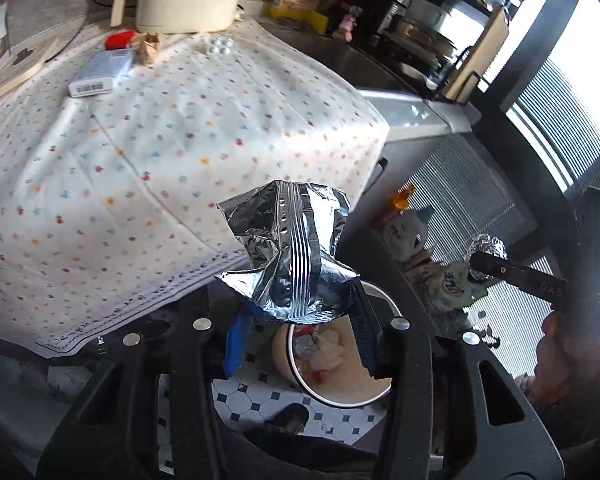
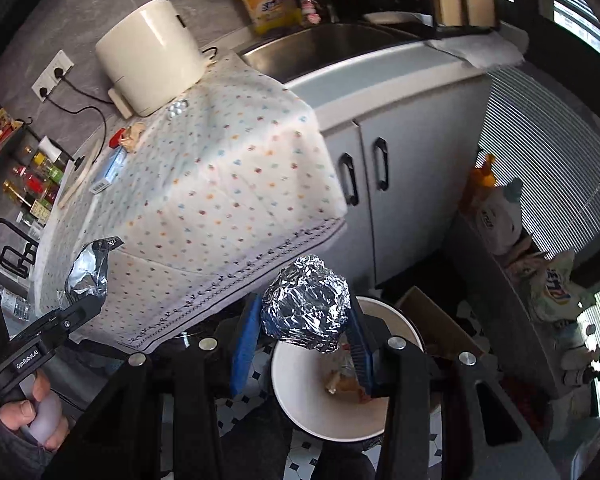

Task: Collect trash
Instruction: 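Carry the chip bag and foil ball down over the white bin, then open the left tool to drop the chip bag while the right tool drops the foil ball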

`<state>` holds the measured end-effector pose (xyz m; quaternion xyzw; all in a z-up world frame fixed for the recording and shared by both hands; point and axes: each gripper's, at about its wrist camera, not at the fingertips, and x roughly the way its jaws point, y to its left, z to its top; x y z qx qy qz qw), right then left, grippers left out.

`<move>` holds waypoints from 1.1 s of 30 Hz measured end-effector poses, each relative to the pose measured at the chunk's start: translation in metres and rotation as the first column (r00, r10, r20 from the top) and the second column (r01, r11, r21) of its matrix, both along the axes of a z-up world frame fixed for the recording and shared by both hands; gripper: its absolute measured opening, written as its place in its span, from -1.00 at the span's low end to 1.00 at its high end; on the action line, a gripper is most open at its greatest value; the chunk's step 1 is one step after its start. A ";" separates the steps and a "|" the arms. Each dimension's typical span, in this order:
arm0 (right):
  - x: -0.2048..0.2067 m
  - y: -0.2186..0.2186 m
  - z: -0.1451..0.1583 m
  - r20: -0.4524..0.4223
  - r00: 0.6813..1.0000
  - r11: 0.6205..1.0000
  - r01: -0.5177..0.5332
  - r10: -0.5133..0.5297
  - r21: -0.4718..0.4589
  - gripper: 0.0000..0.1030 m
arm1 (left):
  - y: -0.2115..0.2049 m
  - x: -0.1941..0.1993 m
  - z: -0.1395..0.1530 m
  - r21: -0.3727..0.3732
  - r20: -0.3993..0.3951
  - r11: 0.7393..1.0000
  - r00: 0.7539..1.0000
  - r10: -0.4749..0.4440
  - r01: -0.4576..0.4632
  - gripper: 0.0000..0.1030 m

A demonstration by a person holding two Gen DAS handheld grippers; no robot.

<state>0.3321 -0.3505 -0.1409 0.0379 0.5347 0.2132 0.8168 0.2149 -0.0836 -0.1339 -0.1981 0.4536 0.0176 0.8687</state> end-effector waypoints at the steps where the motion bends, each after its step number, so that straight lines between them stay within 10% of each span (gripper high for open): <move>1: -0.003 -0.010 -0.002 -0.003 1.000 1.000 0.021 -0.021 -0.005 -0.20 | -0.008 0.003 -0.006 -0.006 -0.011 1.000 1.000 -0.021 0.021 -0.13; 25: -0.072 -0.157 -0.016 -0.021 0.929 0.920 0.363 -0.370 -0.146 -0.20 | -0.159 0.066 -0.154 -0.133 -0.249 0.900 0.865 -0.436 0.415 -0.10; 29: -0.075 -0.158 -0.020 -0.031 0.923 0.914 0.374 -0.383 -0.158 -0.19 | -0.167 0.073 -0.160 -0.189 -0.234 0.874 0.843 -0.483 0.448 0.46; 33: -0.072 -0.151 -0.024 -0.044 0.928 0.920 0.360 -0.370 -0.152 -0.19 | -0.157 0.074 -0.152 -0.169 -0.222 0.882 0.855 -0.469 0.440 0.55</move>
